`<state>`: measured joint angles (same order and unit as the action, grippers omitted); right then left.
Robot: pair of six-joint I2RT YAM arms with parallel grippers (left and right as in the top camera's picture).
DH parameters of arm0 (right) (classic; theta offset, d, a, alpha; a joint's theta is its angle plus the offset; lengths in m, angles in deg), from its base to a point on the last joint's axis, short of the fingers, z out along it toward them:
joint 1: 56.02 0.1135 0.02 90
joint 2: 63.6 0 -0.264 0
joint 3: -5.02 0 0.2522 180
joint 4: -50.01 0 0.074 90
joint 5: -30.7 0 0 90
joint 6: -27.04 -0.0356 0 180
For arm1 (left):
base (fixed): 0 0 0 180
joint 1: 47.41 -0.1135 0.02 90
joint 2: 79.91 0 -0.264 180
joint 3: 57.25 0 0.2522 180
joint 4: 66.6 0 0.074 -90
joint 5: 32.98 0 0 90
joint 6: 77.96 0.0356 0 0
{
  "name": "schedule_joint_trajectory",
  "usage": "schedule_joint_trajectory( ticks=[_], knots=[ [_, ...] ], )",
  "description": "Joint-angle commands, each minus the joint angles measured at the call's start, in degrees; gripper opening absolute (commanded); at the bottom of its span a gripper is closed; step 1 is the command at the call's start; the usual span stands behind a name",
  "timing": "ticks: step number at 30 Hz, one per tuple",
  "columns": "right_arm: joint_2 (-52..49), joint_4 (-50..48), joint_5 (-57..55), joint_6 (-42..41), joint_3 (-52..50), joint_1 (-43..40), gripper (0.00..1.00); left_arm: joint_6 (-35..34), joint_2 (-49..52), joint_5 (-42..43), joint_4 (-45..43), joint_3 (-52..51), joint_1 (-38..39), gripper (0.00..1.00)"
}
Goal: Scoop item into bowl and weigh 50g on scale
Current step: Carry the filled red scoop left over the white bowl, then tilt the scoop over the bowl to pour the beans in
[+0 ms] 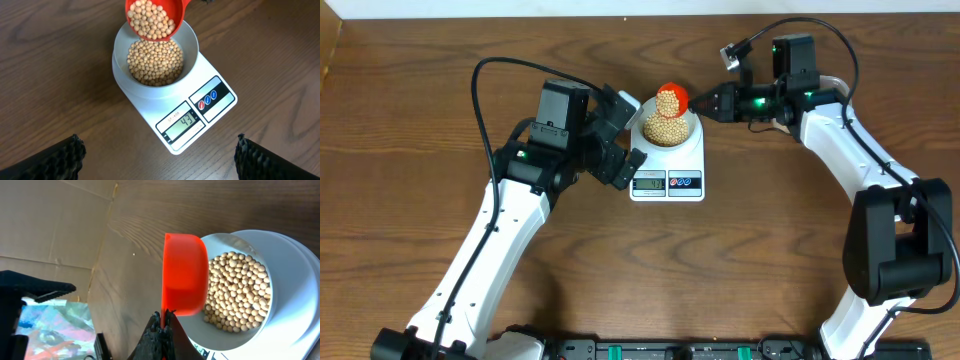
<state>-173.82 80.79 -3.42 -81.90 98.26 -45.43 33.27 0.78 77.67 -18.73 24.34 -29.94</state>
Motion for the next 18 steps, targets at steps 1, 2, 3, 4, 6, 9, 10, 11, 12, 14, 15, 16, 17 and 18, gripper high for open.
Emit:
schedule_joint_trajectory(
  ticks=[1,2,3,4,6,9,10,11,12,14,15,16,17,18],
  knots=[
    [-0.37,0.61,-1.7,2.34,-0.26,1.2,0.01,0.13,0.44,-0.37,0.11,-0.11,-0.02,0.98],
    [-0.31,0.63,-1.99,2.56,-0.26,1.44,0.01,0.13,0.44,-0.37,0.09,-0.13,-0.02,0.98],
    [-0.17,0.59,-2.01,2.84,-0.26,1.53,0.01,0.13,0.44,-0.37,0.09,-0.13,-0.02,0.98],
    [-0.02,0.59,-2.29,2.95,-0.26,1.73,0.01,0.13,0.44,-0.37,0.09,-0.13,-0.02,0.98],
    [0.39,0.85,-3.67,2.97,-0.26,1.95,0.01,0.13,0.44,-0.37,0.09,-0.13,-0.02,0.98],
    [1.29,1.51,-5.9,3.82,-0.26,2.23,0.01,0.13,0.44,-0.37,0.11,-0.11,-0.02,0.98],
    [1.68,1.77,-6.62,4.07,-0.24,2.27,0.01,0.13,0.44,-0.37,0.09,-0.13,-0.02,0.98],
    [2.14,2.16,-7.58,4.5,-0.24,2.38,0.01,0.13,0.44,-0.37,0.11,-0.13,-0.02,0.98],
    [2.62,2.62,-8.5,4.83,-0.24,2.47,0.01,0.13,0.44,-0.37,0.11,-0.13,-0.02,0.98],
    [3.56,3.48,-10.71,5.88,-0.24,2.82,0.01,0.13,0.44,-0.37,0.09,-0.13,-0.02,0.98],
    [4.04,3.89,-12.07,6.4,-0.24,3.06,0.01,0.13,0.44,-0.37,0.09,-0.13,-0.02,0.98],
    [4.44,4.24,-12.98,6.93,-0.24,3.34,0.01,0.13,0.44,-0.37,0.09,-0.13,-0.02,0.98],
    [4.87,4.66,-13.97,7.5,-0.22,3.65,0.01,0.13,0.44,-0.37,0.09,-0.13,-0.02,0.98],
    [5.22,4.94,-14.53,8.11,-0.22,3.93,0.01,0.13,0.44,-0.37,0.09,-0.13,-0.02,0.98]
  ],
)
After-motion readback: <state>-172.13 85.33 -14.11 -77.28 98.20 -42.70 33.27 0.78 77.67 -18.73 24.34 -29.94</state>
